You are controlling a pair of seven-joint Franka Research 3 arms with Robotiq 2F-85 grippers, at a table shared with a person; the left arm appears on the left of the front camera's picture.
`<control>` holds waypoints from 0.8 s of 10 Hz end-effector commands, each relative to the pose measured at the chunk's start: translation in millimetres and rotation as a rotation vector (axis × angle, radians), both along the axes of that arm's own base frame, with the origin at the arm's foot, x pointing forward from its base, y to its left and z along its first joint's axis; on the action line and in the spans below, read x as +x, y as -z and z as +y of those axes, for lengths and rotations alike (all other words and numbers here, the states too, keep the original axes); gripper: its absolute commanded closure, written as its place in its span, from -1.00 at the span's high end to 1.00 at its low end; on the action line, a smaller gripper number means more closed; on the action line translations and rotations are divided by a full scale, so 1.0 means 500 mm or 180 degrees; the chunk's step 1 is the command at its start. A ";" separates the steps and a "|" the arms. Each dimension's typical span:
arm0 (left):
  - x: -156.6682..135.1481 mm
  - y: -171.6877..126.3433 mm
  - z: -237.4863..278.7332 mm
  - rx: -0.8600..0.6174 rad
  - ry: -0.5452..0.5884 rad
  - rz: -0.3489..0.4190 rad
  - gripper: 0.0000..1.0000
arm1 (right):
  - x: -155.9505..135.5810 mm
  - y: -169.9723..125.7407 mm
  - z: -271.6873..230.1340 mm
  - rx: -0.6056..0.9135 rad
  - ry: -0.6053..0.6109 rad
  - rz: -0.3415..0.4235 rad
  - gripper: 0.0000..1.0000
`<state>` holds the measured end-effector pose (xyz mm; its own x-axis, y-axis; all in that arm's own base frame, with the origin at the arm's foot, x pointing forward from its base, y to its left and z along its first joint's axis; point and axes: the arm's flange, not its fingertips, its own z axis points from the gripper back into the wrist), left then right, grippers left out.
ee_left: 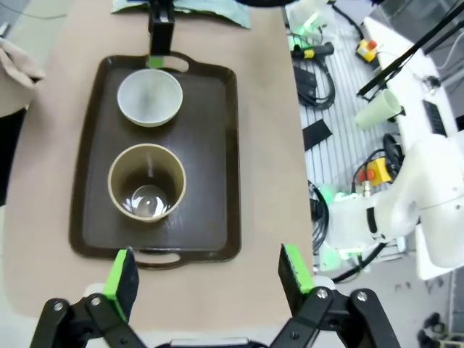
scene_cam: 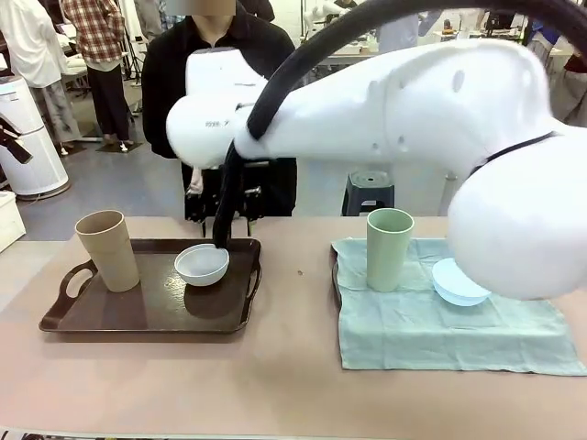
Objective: Set up a tray with a mat and arrange the tableware.
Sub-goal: Pick up the Picnic Bowl and Reusable plastic cup from the Handle tray in front of the human's position and hold them in the air.
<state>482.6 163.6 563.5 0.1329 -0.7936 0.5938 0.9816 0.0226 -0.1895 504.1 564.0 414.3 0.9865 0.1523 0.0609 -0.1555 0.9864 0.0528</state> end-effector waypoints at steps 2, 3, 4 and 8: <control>-0.001 -0.003 0.000 0.0002 0.0006 -0.0013 1.00 | 0.000 0.000 0.000 0.0000 0.0000 0.0000 1.00; -0.001 -0.003 0.000 0.0002 0.0006 -0.0013 1.00 | 0.000 0.000 0.000 0.0000 0.0000 0.0000 1.00; -0.001 -0.003 0.000 0.0002 0.0006 -0.0013 1.00 | 0.000 0.000 0.000 0.0000 0.0000 0.0000 1.00; 0.012 0.028 -0.032 0.0055 0.0021 -0.0033 1.00 | 0.000 0.000 0.000 0.0000 0.0000 0.0000 1.00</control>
<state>485.7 159.6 559.6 0.1299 -0.7950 0.5925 0.9814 0.0179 -0.1911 505.9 563.6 414.4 0.9863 0.1487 0.0709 -0.1526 0.9868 0.0535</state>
